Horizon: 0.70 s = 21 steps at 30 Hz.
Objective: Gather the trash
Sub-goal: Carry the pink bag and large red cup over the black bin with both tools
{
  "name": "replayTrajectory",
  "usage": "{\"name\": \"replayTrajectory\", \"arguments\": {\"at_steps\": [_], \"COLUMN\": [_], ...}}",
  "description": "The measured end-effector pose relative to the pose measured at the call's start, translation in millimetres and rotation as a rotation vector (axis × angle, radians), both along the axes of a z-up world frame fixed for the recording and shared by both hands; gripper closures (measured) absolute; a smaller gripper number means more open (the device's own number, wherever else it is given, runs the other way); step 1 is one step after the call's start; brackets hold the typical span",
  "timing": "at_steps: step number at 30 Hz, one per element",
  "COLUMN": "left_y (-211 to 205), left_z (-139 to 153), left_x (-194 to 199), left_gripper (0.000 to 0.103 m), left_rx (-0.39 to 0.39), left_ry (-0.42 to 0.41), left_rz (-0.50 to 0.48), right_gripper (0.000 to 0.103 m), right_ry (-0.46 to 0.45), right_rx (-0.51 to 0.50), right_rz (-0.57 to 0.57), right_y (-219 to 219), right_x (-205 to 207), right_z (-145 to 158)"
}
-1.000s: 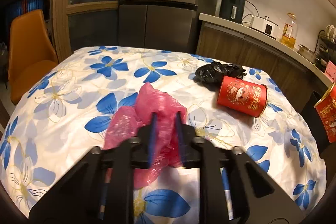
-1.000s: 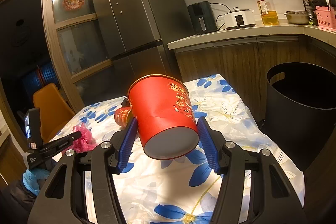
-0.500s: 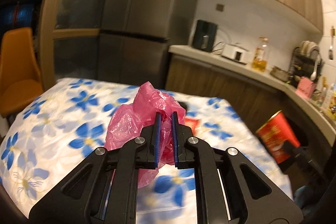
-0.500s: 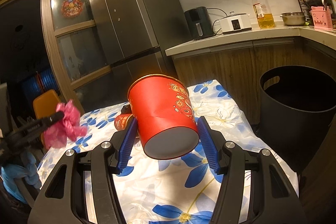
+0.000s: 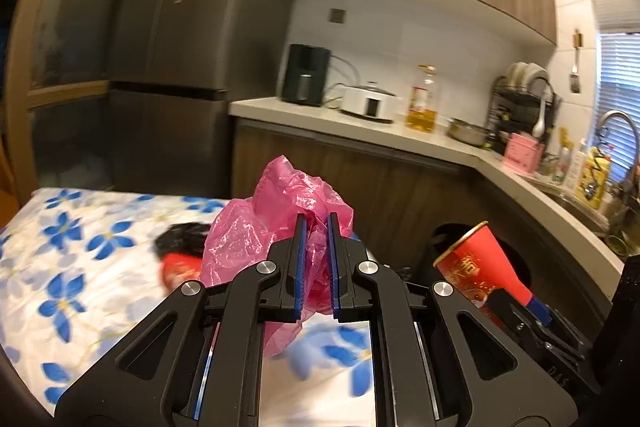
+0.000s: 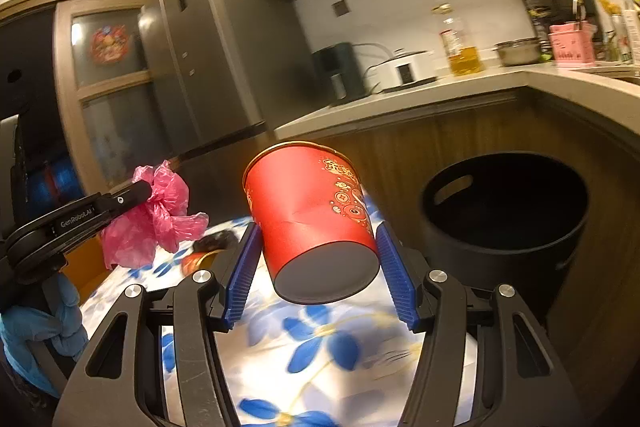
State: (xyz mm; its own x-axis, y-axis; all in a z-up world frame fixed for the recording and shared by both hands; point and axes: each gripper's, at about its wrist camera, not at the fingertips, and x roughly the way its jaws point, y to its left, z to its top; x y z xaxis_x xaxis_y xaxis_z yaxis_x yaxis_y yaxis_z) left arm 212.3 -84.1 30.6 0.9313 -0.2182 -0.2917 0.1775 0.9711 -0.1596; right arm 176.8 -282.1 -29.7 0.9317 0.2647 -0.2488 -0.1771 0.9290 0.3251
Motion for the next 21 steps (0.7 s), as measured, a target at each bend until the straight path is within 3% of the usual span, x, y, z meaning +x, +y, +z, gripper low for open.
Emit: {"name": "replayTrajectory", "arguments": {"at_steps": [14, 21], "left_y": [-114.4, -160.5], "left_z": [0.3, -10.2], "left_x": [46.0, 66.6], "left_gripper": [0.094, 0.094], "left_rx": [-0.021, -0.015], "left_ry": [-0.008, 0.010], "left_rz": [-0.215, -0.279], "right_gripper": [0.045, 0.045], "right_ry": [-0.046, -0.025], "right_rx": [0.024, 0.029], "right_rz": [-0.247, -0.301], "right_y": [-88.3, -114.6], "right_x": [11.4, 21.1], "right_z": [17.1, 12.9]}}
